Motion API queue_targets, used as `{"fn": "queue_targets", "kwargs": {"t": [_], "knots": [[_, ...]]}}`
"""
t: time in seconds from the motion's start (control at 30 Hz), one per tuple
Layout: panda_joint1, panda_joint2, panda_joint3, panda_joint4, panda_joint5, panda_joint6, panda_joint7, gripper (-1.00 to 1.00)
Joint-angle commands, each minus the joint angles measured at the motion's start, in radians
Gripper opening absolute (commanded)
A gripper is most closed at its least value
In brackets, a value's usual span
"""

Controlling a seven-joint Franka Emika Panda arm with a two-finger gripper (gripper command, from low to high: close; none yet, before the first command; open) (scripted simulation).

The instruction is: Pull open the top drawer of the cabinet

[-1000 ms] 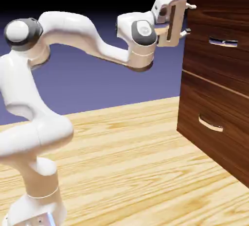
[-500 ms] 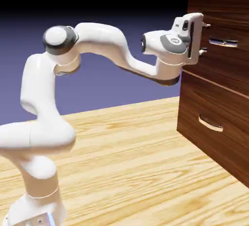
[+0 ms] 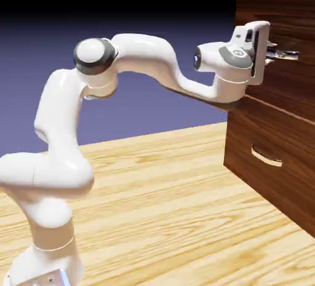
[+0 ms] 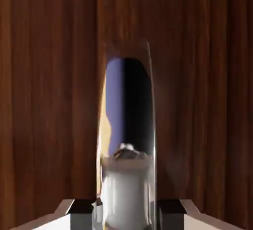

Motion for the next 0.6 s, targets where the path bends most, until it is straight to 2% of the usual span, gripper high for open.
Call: {"fn": "queue_targets", "kwargs": {"t": [0.0, 0.27, 0.5, 0.57], "knots": [[0.035, 0.002, -0.028, -0.036, 0.005, 0.011, -0.009, -1.0], [0.077, 0.161, 0.086, -0.115, 0.178, -0.032, -0.346, -1.0], [0.298, 0.151, -0.125, -0.28, 0.158, 0.018, -0.324, -1.0], [0.311, 0.193, -0.102, -0.291, 0.209, 0.009, -0.411, -1.0]]}}
